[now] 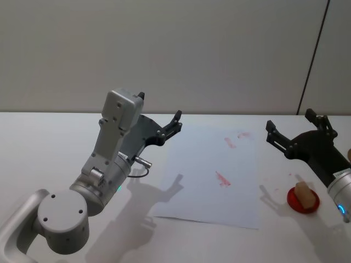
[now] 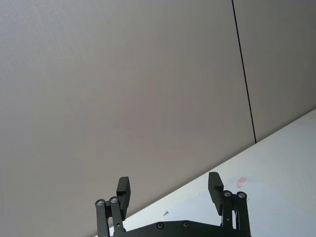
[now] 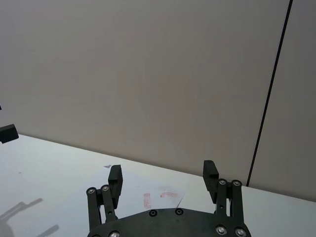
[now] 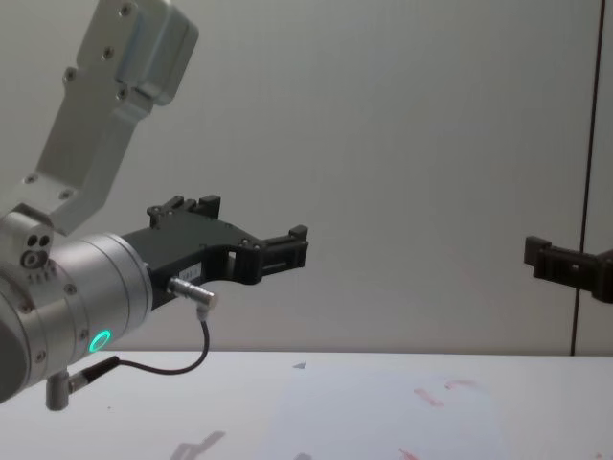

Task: Use the one hand to pick up the stamp and affix it onto the A4 paper.

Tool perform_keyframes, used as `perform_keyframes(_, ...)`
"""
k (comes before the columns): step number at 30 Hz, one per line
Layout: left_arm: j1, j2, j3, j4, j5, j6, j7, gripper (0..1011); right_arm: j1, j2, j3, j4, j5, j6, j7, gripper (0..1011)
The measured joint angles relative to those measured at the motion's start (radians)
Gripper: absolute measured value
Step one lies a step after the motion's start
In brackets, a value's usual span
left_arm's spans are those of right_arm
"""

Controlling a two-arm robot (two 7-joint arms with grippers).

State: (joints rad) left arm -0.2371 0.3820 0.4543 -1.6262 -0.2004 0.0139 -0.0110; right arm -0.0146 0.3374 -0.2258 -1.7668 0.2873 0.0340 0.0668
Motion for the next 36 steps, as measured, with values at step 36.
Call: perform_keyframes(36,0.000,0.000,0.000,0.000,0.000,0.000,0.000,1003,0.000,0.000,0.000,0.000,0.000,0.000,0.000,1004)
